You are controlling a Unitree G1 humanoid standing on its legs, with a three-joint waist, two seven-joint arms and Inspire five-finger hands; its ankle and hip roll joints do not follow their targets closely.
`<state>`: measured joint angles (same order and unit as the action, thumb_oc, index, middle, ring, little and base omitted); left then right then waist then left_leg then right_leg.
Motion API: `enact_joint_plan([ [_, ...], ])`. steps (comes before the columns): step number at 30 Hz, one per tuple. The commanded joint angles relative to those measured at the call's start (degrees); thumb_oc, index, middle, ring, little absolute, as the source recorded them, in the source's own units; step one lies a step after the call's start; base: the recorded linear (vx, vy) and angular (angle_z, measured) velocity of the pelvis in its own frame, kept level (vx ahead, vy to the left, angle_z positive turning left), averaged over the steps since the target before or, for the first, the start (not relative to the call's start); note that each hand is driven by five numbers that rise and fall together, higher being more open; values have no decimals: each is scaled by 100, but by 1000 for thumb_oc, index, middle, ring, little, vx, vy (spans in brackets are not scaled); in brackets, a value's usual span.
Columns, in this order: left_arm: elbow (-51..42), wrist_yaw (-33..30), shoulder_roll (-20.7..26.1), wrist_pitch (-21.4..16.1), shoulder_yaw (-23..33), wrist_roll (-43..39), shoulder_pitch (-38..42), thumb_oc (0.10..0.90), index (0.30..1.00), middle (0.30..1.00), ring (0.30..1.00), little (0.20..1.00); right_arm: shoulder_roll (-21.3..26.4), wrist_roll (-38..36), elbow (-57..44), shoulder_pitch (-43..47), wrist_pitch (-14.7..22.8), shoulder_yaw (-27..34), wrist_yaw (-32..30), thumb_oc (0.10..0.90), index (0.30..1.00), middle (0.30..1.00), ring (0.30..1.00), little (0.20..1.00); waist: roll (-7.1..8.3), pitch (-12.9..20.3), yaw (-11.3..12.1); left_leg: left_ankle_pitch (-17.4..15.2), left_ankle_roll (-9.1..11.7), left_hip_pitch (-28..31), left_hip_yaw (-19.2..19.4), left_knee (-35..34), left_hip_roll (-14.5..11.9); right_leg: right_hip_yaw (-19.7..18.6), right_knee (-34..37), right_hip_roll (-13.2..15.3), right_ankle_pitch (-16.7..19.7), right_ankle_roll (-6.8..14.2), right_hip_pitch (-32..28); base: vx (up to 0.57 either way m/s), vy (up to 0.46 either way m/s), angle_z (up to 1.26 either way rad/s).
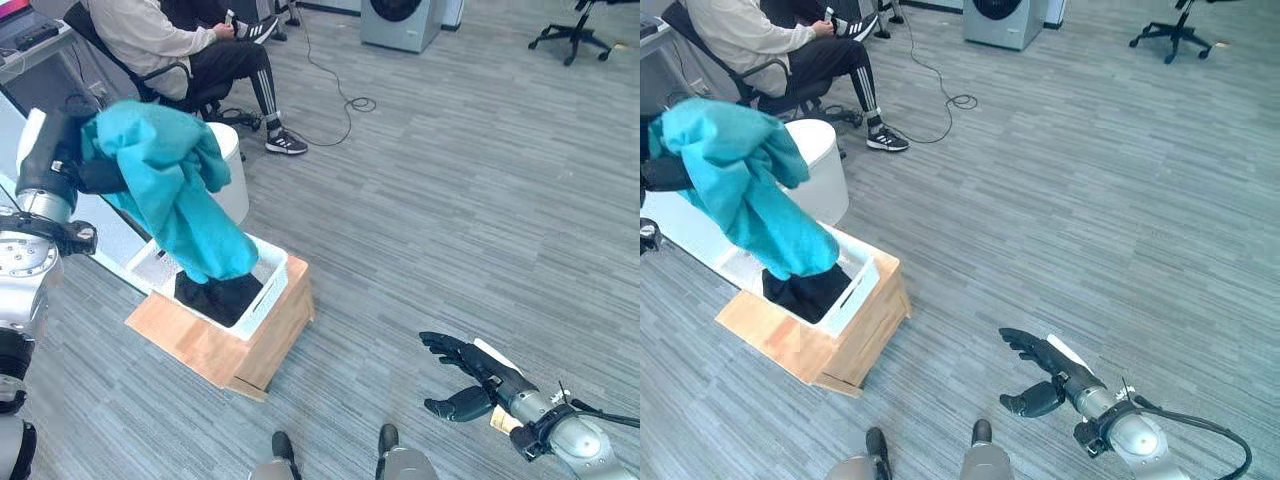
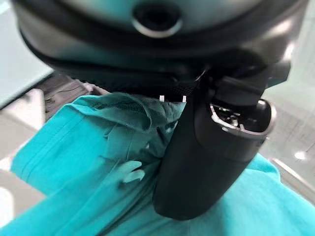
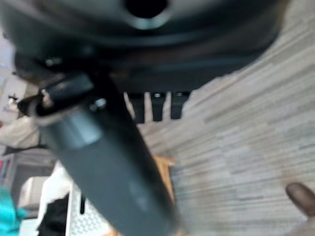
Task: Pick up bed clothes into laundry basket.
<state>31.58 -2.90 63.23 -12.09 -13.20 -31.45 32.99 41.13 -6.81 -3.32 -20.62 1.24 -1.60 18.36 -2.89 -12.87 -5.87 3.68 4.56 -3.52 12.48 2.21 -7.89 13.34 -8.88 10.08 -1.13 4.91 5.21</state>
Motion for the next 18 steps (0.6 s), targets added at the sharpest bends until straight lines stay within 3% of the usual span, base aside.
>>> enact_joint_plan([
  [1,21,-180,748,-292,516,108,997,400,300,300,300,300,28,4,-470,307,507,180,-114,800,900,900,900,900,139,278,32,183,304,111,-162,-373,-82,-8,885,-70,-61,389,-824,16,77,4],
  [6,82,-171,867,-287,56,366,1471,400,300,300,300,300,-121,311,-408,595,519,-191,-215,800,900,900,900,900,308,262,101,231,234,85,-103,-611,0,-60,907,-20,63,485,-581,-12,45,8],
  [18,823,-132,665,-209,-317,333,1974,400,300,300,300,300,-170,460,-380,895,571,-469,-353,800,900,900,900,900,487,116,53,167,174,-128,-35,-646,91,-155,1079,56,320,637,-301,-9,33,-2],
])
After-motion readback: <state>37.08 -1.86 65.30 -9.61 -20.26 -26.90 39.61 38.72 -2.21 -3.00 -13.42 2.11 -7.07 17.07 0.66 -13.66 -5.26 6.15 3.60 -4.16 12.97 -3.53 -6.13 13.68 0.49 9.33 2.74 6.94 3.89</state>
